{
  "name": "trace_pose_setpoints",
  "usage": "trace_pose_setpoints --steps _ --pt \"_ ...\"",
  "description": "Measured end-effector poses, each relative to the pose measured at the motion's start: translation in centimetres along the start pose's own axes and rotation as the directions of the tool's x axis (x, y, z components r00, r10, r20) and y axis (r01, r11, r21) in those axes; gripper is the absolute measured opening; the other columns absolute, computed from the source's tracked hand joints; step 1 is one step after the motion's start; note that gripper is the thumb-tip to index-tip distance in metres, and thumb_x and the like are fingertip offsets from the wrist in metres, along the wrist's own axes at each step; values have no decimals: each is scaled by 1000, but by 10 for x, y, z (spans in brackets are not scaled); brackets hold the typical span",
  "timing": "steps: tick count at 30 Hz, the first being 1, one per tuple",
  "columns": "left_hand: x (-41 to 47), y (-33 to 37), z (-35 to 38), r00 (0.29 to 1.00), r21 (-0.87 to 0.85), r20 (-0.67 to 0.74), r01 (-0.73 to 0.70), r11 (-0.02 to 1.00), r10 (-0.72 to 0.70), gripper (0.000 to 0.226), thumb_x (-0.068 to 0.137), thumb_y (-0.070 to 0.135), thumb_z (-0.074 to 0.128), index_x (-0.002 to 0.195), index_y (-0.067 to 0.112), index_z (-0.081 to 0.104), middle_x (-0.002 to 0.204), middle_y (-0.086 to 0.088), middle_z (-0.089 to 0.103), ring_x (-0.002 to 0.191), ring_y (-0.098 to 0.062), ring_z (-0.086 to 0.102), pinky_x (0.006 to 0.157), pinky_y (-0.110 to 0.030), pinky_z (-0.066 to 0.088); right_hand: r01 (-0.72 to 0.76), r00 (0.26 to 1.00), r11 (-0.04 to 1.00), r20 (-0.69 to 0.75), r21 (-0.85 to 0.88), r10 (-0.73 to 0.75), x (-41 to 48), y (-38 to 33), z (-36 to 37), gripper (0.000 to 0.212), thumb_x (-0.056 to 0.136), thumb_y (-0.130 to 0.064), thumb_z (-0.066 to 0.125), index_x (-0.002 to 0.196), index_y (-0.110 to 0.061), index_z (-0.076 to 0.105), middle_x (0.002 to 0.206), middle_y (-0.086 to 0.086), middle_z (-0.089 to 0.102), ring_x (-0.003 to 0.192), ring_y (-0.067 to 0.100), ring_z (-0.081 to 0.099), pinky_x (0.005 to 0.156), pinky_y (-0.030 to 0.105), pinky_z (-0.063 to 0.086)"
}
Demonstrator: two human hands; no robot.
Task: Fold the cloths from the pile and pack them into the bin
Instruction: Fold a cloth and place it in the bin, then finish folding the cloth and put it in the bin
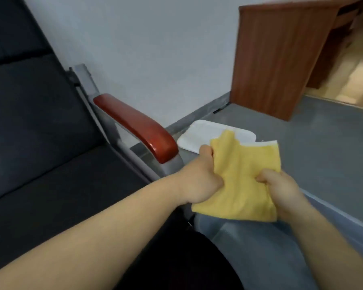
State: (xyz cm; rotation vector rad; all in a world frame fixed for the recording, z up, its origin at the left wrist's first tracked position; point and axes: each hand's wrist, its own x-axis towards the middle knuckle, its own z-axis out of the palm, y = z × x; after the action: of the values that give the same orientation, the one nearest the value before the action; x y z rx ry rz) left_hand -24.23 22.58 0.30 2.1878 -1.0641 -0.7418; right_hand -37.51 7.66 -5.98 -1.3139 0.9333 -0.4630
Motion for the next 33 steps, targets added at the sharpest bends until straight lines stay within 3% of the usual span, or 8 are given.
trace_pose_setpoints --steps 5,9,12,14,17,21,27,33 --pt "90 -13 94 974 204 188 90 975 -129 35 93 14 58 118 10 35 97 -4 52 81 -15 52 60 -28 42 -278 947 955 -136 99 290 34 112 -49 18 93 -12 55 108 -15 66 105 9 72 97 32 68 89 48 57" --pt "116 -46 132 902 261 332 193 946 -276 70 98 16 57 151 10 13 113 -5 51 94 -18 54 74 -27 47 -459 885 888 -78 26 460 45 178 -57 21 98 -18 60 119 -13 61 104 7 70 96 30 67 85 48 57" --pt "118 -65 135 895 332 340 172 927 -288 87 93 21 66 153 12 4 119 -12 55 101 -27 59 80 -35 47 -594 765 758 100 -270 636 44 200 -56 73 80 -44 87 133 -3 60 117 10 69 114 34 66 92 44 54" --pt "114 -69 130 901 341 336 156 927 -275 88 91 28 69 151 16 7 117 -10 55 98 -27 60 81 -38 51 -485 817 737 55 -471 573 45 192 -56 69 91 -41 77 140 2 55 134 19 63 128 36 58 101 44 51" --pt "97 -64 113 920 282 318 141 949 -231 75 90 36 71 145 20 23 123 -5 58 103 -25 63 94 -42 54 -260 947 810 24 -526 320 52 158 -46 66 94 -37 72 150 -12 48 153 5 50 137 26 51 100 34 44" --pt "51 -62 66 982 122 123 126 984 -141 51 93 26 69 134 18 40 119 3 62 104 -18 65 93 -32 53 110 983 886 181 -451 -30 39 93 -5 25 88 -30 77 111 -33 67 124 -13 67 107 5 63 87 26 45" --pt "-70 -108 -27 953 25 -276 139 990 -127 41 92 24 70 123 34 46 110 14 64 99 2 64 91 -28 54 490 821 773 510 -403 -255 -16 0 95 19 88 -32 77 100 -40 65 93 -20 72 84 -5 67 75 13 46" --pt "-211 -179 -112 734 -47 -624 309 950 -269 48 92 26 70 131 39 45 112 21 61 102 5 61 87 -19 48 750 515 594 819 -289 -252 -93 -47 241 28 91 -38 73 115 -45 62 110 -26 65 93 -8 64 80 21 55"
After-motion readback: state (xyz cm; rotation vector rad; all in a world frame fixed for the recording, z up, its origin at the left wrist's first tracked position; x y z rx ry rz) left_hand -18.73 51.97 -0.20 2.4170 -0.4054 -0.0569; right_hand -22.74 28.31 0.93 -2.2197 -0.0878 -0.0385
